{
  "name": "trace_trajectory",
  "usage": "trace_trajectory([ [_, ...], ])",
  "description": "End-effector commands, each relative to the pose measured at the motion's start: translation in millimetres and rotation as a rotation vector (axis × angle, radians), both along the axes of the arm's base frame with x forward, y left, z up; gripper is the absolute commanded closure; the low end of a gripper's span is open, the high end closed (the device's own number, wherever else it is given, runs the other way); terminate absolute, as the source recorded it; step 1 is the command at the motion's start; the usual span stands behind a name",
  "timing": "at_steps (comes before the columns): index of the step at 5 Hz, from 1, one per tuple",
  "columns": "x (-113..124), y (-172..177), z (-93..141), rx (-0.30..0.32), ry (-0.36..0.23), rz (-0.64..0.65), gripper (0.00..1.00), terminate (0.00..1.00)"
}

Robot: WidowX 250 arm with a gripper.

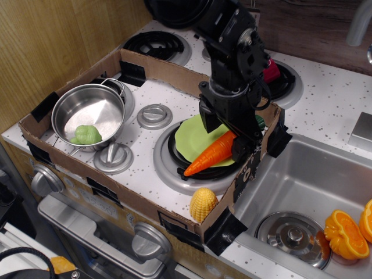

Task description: Take carrot off plate

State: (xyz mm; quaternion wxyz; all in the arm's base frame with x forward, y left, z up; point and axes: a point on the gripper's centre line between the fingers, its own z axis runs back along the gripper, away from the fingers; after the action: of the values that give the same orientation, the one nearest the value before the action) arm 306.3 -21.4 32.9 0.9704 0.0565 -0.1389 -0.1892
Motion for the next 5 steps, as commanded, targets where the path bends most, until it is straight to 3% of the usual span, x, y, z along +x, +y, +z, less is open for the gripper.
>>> trace_trajectory([
  [1, 1, -1, -1, -0.047, -0.036, 0.031, 1.0, 0.0],
  [2, 1, -1, 4, -0.047, -0.036, 0.036, 1.0, 0.0],
  [3, 3, -5, 19, -0.07, -0.008, 0.064, 1.0, 0.0],
  [4, 11, 1, 43, -0.055, 0.042, 0.052, 1.0, 0.0],
  [5, 26, 20, 73, 0.022, 0.08, -0.017, 1.0, 0.0],
])
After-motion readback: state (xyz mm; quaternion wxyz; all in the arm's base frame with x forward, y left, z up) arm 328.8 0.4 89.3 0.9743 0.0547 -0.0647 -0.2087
